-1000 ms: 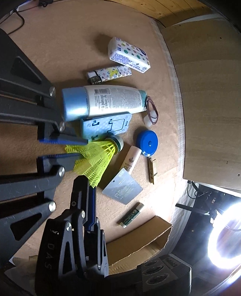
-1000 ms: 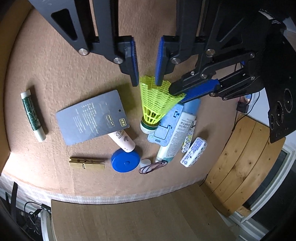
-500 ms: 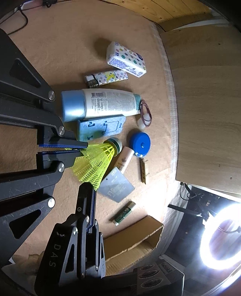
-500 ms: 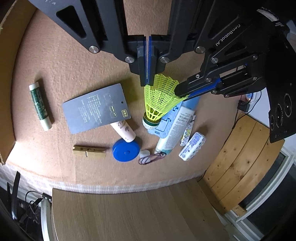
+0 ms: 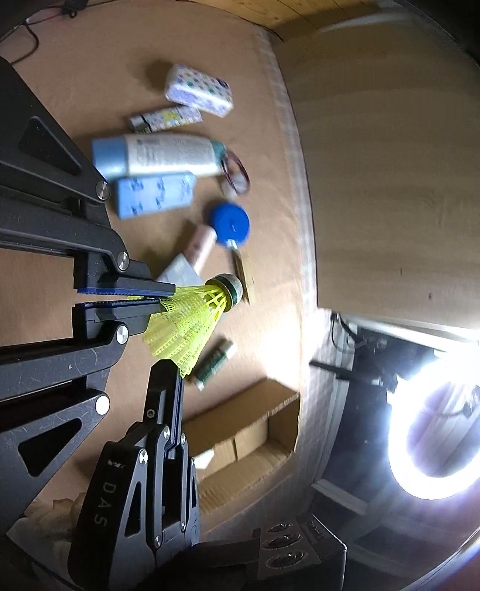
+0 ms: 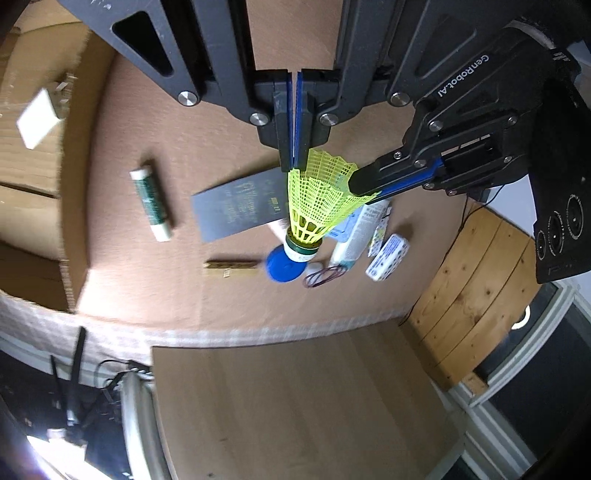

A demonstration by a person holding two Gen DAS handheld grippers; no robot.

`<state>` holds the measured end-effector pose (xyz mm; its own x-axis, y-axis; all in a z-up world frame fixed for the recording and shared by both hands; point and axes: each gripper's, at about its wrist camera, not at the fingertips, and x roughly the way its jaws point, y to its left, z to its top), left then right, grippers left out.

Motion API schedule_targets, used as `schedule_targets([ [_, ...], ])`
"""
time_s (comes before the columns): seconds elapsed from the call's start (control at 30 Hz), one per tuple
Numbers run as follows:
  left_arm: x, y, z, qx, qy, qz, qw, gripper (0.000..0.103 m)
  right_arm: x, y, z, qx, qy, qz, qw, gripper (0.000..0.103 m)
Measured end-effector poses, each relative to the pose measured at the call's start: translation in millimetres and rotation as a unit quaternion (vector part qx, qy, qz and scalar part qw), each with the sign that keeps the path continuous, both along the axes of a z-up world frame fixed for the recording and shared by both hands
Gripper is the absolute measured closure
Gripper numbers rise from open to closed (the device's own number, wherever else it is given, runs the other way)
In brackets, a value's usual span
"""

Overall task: Organize objects
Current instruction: 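Carry the shuttlecock into the box and open the left gripper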

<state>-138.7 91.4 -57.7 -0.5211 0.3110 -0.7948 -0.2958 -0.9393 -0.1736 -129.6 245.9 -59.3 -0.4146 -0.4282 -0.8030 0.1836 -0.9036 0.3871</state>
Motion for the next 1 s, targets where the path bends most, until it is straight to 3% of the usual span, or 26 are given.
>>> schedule_targets([
  [0.33,-0.9,81.2,14.3,0.019,0.013,-0.060,0.9980,0.102,23.7,71.9,12.7,0.011,0.007,-0.055,0.998,0.102],
  [0.7,5.1,170.4,8.0,0.033,0.008,-0.120,0.9922,0.102,58.0,148.0,14.4,0.023,0.005,-0.121,0.992,0.102],
  [1.0,10.8,218.0,1.6,0.033,0.003,-0.149,0.9883,0.102,77.6,192.8,11.6,0.024,0.000,-0.158,0.987,0.102],
])
